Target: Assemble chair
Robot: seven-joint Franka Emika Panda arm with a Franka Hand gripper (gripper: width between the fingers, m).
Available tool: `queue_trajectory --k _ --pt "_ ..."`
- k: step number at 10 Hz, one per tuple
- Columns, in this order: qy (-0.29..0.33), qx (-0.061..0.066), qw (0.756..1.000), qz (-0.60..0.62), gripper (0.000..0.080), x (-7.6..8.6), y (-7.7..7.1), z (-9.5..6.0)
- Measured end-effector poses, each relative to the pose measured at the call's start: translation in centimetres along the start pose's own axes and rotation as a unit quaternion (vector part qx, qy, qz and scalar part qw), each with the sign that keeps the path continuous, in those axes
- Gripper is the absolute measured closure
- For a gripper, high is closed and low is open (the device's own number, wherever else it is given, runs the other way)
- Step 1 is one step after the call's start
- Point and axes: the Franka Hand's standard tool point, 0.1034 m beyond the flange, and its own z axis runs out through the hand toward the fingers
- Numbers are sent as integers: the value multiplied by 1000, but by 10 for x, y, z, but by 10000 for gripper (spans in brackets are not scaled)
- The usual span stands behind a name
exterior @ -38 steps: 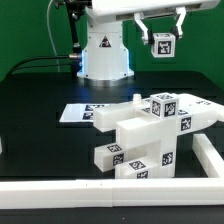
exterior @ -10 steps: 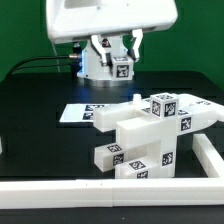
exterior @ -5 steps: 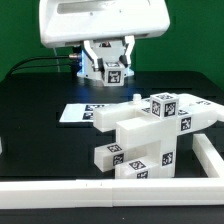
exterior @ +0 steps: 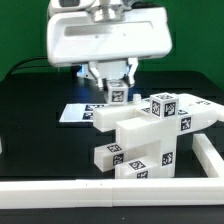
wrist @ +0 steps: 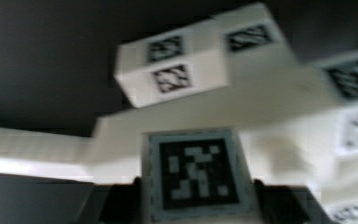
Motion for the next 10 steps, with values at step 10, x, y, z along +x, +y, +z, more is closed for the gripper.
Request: queue_trajectory --k 10 --pt "14 -13 999 35 515 1 -13 4"
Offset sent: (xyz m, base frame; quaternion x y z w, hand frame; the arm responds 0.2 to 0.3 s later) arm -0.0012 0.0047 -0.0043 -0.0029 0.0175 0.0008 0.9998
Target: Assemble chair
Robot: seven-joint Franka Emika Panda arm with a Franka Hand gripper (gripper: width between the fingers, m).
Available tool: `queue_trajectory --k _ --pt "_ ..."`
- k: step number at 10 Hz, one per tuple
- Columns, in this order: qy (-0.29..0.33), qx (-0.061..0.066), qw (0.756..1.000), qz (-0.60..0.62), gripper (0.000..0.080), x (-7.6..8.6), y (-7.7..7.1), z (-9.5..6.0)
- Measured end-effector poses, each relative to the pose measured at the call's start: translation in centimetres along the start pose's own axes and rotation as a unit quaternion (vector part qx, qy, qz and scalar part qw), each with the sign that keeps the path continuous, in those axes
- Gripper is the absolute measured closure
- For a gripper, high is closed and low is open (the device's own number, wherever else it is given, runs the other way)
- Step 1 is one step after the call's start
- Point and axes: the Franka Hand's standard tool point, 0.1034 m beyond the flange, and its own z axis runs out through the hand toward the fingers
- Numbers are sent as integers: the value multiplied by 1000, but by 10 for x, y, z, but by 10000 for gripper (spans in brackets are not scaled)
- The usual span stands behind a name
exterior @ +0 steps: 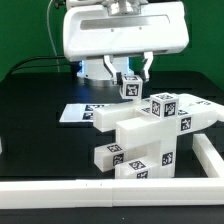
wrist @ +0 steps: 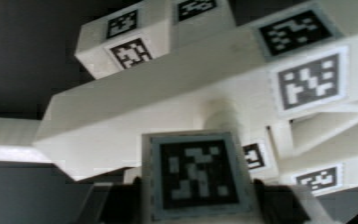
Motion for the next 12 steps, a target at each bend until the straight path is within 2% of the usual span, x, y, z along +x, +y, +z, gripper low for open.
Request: queue_trajectory --k 3,6,8,9,12 --pt "-2 2 1000 11 515 -4 -8 1" --pt "-8 2 1000 15 515 -11 -8 2" --pt "7 -15 1000 17 515 -9 2 4" --pt "11 -18 1000 13 515 -9 2 7" --pt "10 -17 1000 21 515 -9 1 8"
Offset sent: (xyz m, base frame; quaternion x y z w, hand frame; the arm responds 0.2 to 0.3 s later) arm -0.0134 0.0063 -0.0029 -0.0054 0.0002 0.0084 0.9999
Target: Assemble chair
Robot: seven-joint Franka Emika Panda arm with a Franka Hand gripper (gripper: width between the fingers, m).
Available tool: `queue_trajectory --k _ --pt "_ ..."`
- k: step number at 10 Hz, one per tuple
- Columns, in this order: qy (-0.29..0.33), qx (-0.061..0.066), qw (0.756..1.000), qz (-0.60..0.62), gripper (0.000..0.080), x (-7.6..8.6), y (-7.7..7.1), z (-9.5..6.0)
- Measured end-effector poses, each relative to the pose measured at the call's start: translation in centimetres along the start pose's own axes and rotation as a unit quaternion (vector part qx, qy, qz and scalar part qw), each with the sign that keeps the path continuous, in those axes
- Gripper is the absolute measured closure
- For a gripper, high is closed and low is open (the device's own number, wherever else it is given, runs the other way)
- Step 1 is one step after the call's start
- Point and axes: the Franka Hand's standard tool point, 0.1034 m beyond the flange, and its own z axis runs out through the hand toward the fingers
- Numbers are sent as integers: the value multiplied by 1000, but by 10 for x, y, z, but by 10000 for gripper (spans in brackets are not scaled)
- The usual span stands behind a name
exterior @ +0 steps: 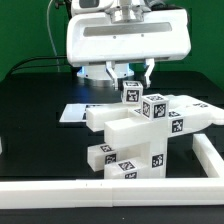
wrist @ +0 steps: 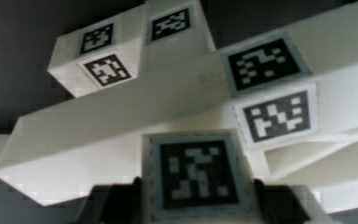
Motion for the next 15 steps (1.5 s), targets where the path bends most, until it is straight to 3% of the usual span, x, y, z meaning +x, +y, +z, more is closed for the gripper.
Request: queue_trajectory --k 1,2,3,4,5,7,9,10,11,13,15 --pt "0 0 1000 1 515 0 0 0" --pt "0 0 1000 2 456 0 0 0" --pt "0 0 1000 3 236 0 0 0" --pt "0 0 1000 4 236 0 0 0" --pt "0 0 1000 6 171 0 0 0" --pt "-1 1 1000 8 153 -1 0 0" --pt "-57 44 995 61 151 0 -11 -5" --pt "-77 51 993 79 151 5 -11 -8" --pt "-129 62 985 97 151 0 -20 -6" --pt "-175 66 978 96 151 5 -14 -3" --pt "-180 62 977 95 151 8 -15 -3"
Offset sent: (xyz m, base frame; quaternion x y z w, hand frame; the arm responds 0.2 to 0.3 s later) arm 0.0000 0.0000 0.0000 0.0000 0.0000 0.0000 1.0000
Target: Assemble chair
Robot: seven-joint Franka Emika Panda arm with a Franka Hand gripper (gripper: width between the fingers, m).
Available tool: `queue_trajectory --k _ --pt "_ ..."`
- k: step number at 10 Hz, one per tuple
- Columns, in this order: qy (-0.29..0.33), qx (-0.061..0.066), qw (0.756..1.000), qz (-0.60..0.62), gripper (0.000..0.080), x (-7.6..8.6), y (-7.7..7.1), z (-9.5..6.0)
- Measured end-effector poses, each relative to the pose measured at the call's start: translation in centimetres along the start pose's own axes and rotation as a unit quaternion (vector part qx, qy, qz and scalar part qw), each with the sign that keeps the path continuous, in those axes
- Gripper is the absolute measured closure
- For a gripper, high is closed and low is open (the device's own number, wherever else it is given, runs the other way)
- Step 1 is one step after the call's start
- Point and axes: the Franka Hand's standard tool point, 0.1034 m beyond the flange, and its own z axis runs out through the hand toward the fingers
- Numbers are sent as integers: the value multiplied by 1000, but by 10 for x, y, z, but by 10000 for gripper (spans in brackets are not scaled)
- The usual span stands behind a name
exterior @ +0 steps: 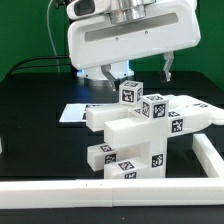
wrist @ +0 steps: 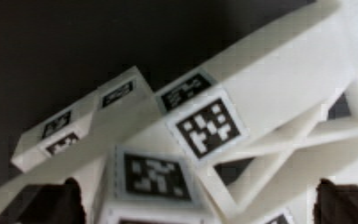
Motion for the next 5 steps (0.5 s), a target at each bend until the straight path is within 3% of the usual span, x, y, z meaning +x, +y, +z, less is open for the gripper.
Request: queue_trajectory --k 5 --pt "0 0 1000 -7 151 -1 5 3"
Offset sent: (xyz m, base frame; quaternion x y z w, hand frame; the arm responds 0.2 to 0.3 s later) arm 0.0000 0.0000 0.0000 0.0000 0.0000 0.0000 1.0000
